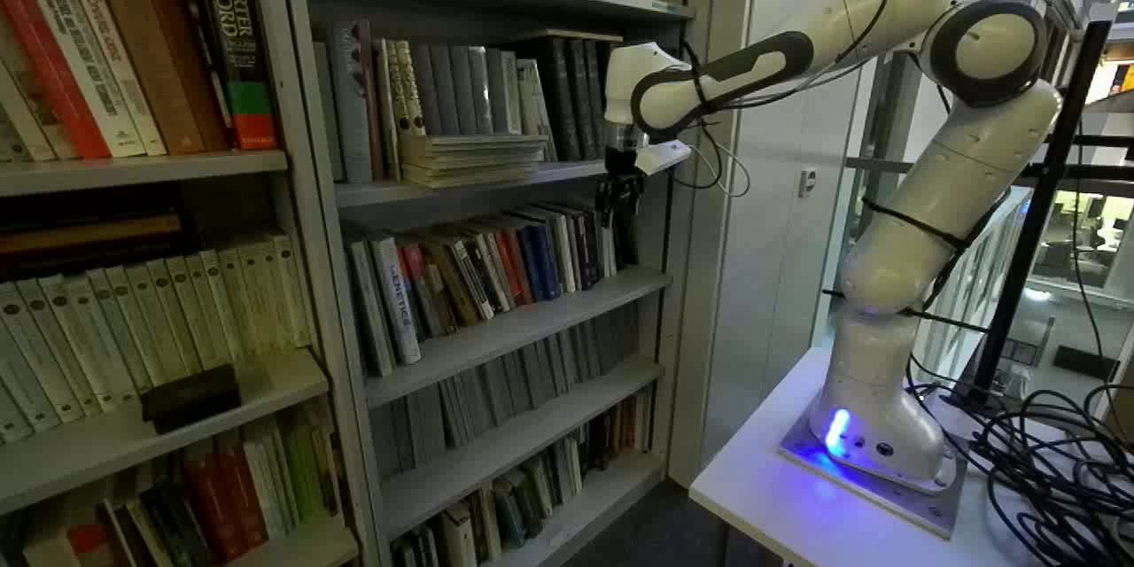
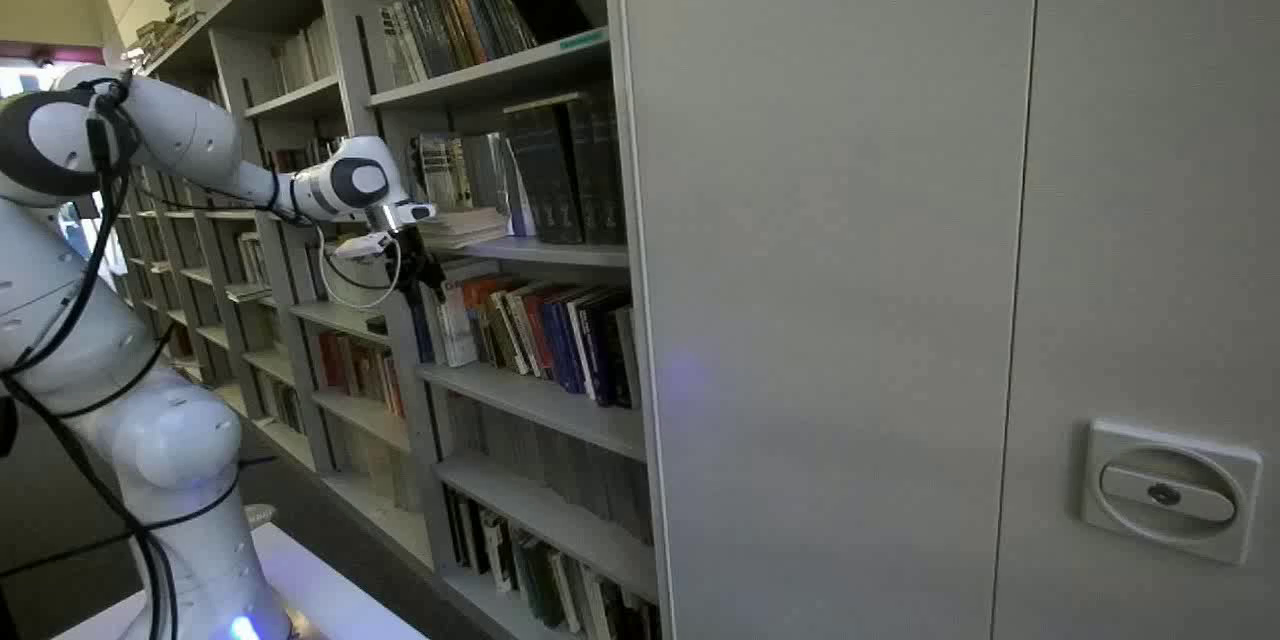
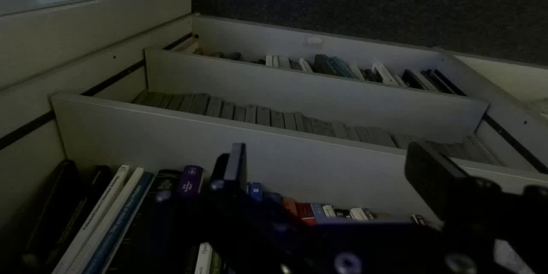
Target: Pick up one of the paper books and put it on top of the large encyclopedia books
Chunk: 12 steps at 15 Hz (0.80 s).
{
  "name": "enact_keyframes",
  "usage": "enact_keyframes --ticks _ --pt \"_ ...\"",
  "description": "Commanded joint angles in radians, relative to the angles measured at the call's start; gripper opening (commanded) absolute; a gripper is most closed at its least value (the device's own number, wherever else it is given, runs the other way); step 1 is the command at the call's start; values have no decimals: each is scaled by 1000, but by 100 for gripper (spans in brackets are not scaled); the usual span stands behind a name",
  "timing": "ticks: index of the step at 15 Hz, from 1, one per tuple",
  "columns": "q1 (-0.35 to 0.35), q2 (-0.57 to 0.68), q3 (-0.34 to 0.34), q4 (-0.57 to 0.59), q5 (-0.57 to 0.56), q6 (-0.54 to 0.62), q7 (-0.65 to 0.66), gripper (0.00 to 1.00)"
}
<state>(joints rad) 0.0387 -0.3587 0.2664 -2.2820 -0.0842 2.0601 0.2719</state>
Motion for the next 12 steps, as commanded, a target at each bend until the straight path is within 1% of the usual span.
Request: enact_keyframes --ticks 1,9,10,12 --pt "25 3 -21 3 -10 -4 8 100" --pt "25 3 -21 3 -10 -4 8 100" --pt "18 -10 -20 -17 -56 42 -12 100" --pt "14 -30 -22 -33 -138 84 -48 100"
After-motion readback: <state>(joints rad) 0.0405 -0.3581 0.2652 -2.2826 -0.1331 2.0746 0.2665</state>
